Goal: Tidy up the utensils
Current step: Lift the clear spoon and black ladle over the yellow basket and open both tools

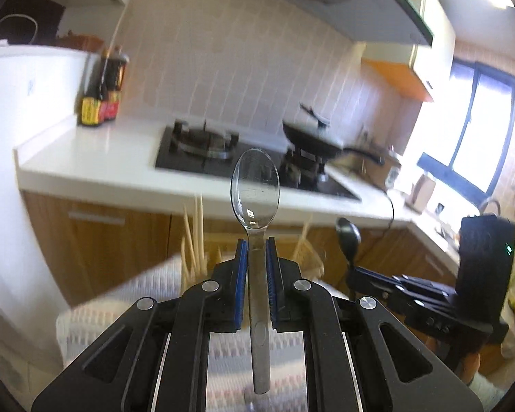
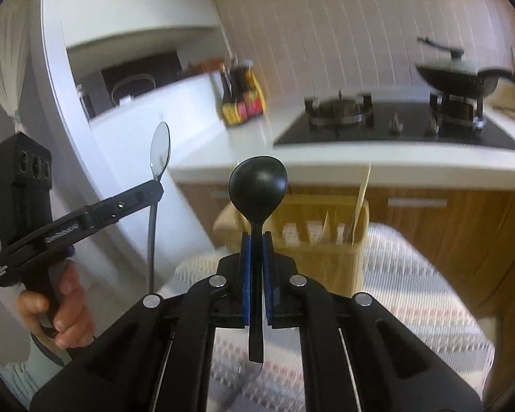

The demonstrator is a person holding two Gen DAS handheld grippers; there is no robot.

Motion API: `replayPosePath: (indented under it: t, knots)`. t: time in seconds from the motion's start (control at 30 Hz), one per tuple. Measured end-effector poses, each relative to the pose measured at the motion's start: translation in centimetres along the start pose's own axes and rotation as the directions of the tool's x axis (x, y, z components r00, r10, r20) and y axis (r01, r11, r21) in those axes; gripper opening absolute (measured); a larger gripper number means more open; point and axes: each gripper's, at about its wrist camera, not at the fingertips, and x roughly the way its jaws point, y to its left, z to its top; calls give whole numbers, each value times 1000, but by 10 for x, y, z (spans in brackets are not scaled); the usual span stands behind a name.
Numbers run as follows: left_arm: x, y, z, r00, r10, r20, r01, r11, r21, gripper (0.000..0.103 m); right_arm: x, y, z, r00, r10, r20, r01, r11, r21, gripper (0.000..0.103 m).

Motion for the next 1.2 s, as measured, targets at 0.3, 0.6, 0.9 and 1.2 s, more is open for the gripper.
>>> replayPosePath:
  t: [0.3, 0.6, 0.9, 1.2]
  knots:
    - [28, 9, 28, 990, -13, 144, 11, 1000, 10, 9, 5, -25, 44, 966, -120, 228, 123, 992, 0, 5]
    - [68, 22, 26, 977, 25, 210, -31, 999, 25, 9, 52, -57, 48, 956, -178, 231, 173, 984, 42, 5]
    - [93, 40, 14, 972, 60, 227, -61, 998, -4, 9, 82, -68, 35, 958, -191, 213, 190, 981, 28, 5]
    - [108, 39, -2, 970, 77, 230, -89, 995, 44, 9, 90, -75, 24, 958, -182, 220, 181, 983, 25, 5]
